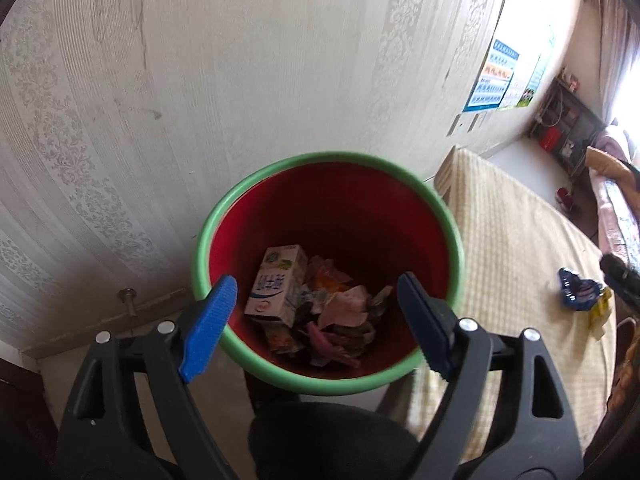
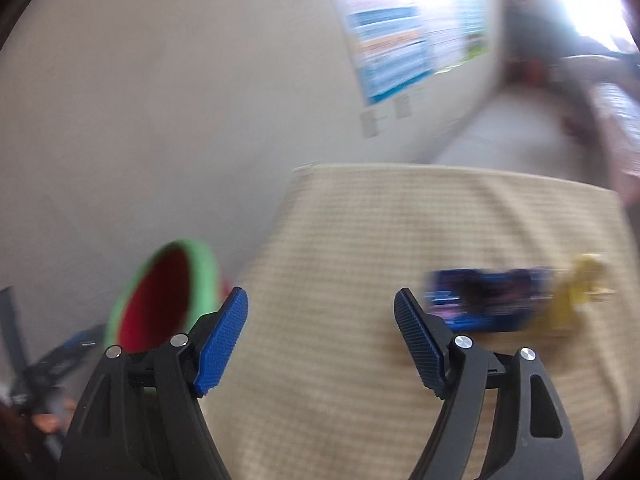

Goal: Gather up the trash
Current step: 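Grasp the yellow bear-print wrapper with the right gripper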

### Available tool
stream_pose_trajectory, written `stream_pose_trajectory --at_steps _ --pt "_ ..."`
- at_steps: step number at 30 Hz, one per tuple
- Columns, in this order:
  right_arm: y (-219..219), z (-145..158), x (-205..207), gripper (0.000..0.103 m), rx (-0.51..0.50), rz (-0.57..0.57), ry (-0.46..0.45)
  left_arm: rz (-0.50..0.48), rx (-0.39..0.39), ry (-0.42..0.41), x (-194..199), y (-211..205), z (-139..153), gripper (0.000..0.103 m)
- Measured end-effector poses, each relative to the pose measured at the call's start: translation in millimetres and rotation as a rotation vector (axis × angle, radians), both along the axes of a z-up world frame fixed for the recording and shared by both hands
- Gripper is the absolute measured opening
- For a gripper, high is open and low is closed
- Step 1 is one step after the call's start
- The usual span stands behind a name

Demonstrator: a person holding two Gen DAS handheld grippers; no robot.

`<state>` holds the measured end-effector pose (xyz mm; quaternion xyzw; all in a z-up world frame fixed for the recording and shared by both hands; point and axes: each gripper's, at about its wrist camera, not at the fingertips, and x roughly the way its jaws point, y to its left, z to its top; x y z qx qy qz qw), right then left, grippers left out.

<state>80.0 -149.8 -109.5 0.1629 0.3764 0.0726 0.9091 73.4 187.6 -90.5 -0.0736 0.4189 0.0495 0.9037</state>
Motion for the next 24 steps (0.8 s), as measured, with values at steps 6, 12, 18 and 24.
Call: stream_pose_trajectory --at_steps 6,12,18,24 --pt "-123.7 -44.4 -1.0 0.079 -0.026 -0.342 0.12 -0.091 0.021 0.003 -3.1 -41.4 2.8 0.082" --pt "-168.0 -94.8 15.2 0.078 0.207 -0.373 0.27 -0.221 0.112 -0.004 -8.4 -96.7 4.4 0.083" --pt "-172.2 -97.5 -4.6 0.045 0.264 -0.32 0.229 -0.356 0.134 0.013 -12.2 -150.0 -4.4 0.084" --pt "-165.2 -65.2 -80.5 0.045 0.172 -0.195 0.142 -0.499 0.2 0.02 -4.8 -225.1 -15.0 0.086"
